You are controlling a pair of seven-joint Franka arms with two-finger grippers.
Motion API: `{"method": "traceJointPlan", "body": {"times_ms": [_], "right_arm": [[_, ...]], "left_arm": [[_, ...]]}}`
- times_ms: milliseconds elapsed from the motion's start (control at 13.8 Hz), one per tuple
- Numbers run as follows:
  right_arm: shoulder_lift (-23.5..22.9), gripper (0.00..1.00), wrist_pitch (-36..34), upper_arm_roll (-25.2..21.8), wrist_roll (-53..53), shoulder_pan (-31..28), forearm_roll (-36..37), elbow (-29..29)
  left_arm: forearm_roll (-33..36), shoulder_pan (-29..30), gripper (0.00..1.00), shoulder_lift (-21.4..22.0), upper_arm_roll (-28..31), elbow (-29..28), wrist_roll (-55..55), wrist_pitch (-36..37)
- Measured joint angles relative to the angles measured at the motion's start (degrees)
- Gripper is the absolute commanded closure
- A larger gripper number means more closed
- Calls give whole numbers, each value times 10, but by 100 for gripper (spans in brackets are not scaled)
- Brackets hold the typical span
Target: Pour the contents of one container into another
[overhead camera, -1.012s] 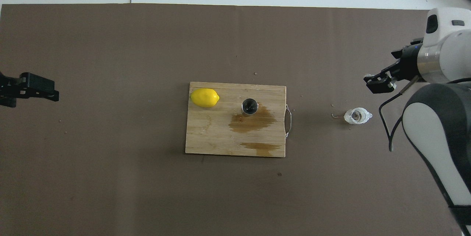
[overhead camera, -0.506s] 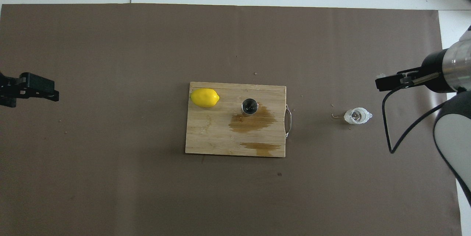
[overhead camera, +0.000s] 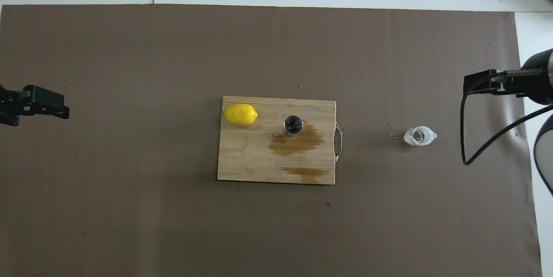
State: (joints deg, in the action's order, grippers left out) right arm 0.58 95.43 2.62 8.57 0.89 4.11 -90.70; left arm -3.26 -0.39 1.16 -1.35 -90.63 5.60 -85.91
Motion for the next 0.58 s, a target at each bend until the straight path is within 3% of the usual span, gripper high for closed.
{"method": "traceJointPlan", "body": {"times_ms": [578], "right_arm": [[-5,0,-13,0,13,-10,-13,-7]], "left_arm": [[0,0,0,0,0,0,0,0]]}}
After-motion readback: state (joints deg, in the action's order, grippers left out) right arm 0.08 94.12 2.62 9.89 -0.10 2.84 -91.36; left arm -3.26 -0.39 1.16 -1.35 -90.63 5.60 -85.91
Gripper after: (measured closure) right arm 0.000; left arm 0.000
